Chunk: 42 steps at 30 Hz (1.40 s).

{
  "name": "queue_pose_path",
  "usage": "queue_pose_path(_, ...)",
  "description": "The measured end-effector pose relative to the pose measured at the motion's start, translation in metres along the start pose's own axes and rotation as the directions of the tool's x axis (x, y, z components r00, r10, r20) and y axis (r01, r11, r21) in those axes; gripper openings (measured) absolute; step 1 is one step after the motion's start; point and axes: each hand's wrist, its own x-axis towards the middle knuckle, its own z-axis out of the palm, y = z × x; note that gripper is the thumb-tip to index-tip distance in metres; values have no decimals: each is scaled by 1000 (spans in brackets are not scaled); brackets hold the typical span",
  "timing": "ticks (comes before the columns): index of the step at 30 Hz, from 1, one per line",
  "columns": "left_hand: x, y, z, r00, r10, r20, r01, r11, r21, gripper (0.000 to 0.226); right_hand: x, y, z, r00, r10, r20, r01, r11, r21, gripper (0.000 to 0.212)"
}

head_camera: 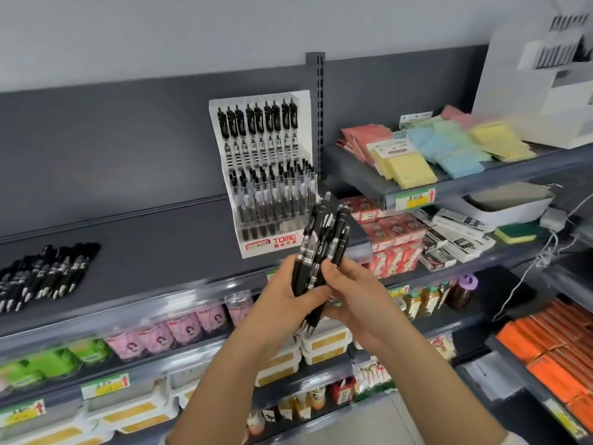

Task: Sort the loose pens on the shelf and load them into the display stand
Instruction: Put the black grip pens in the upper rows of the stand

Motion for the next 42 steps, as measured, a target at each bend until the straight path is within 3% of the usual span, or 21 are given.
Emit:
queue_pose_path(6, 12, 1, 5, 995, 17, -96, -23, 998, -66, 25, 18, -12, -10, 995, -48, -91, 31, 984, -176, 33)
queue_pose_path(11, 30, 0, -5, 985, 58, -165, -68, 996, -58, 21, 46, -26, -8, 969, -187, -159, 158, 971, -180, 15)
queue_pose_path(16, 54, 11, -28, 953, 112, -283, -138, 988, -72, 16, 83, -44, 6, 967, -239, -91, 217, 955, -201, 6)
queue_pose_path(20, 73, 21, -61, 884, 136, -447, -204, 973, -108, 16, 117, -73, 30, 939, -338, -56, 321, 925, -203, 7)
queue_pose_path(23, 85, 25, -91, 837, 97, -538, -226, 957, -179, 18, 143, -96, 45, 900, -434, -32, 413, 875, -252, 7)
queue_pose_path(31, 91, 20, -137, 776, 123, -619, -260, 956, -136, 17, 210, -137, 81, 785, -619, 6, 555, 699, -451, 8)
queue_pose_path(37, 91, 15, -149, 757, 127, -641, -273, 953, -134, 12, 247, -135, 104, 765, -643, 38, 572, 650, -501, 6)
queue_pose_path(42, 95, 13, -152, 766, 124, -631, -274, 950, -146, 12, 272, -128, 116, 750, -647, 137, 565, 520, -640, 14)
